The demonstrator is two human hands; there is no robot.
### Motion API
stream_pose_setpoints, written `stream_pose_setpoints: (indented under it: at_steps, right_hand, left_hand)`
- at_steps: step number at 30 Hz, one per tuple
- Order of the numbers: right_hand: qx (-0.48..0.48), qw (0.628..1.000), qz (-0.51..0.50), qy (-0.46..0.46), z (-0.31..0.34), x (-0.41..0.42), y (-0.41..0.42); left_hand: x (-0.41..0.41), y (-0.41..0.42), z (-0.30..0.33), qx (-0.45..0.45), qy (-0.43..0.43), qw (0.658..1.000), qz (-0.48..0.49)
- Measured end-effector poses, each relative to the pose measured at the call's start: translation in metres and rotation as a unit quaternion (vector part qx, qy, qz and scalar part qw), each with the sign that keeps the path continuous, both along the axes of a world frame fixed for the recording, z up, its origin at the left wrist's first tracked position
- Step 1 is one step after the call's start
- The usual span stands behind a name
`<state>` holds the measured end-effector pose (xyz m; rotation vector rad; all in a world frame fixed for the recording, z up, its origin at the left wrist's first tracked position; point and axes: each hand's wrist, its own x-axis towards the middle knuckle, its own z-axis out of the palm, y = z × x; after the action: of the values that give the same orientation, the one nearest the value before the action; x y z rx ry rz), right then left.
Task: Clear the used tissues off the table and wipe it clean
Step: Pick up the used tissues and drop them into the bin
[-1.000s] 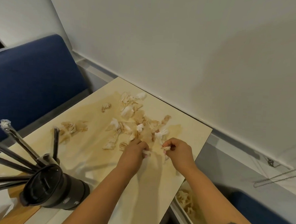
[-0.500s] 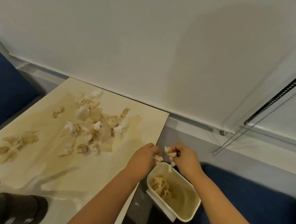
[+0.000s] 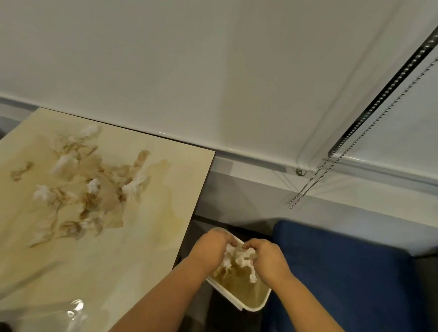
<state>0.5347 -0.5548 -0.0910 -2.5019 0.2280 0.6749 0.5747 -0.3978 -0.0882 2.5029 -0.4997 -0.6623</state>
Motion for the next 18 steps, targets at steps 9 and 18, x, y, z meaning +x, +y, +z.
stream_pose_setpoints:
  at_steps: [9, 18]
  right_hand:
    - [0.028, 0.999, -0.030, -0.013, 0.010, 0.005, -0.002]
    - [0.077, 0.995, 0.024, -0.065, 0.056, 0.044, 0.036]
  left_hand:
    - [0.004, 0.007, 0.005, 0.032, 0.007, 0.999, 0.043]
    - [0.011, 0.045, 0.044, -0.007, -0.078, 0.992, 0.100]
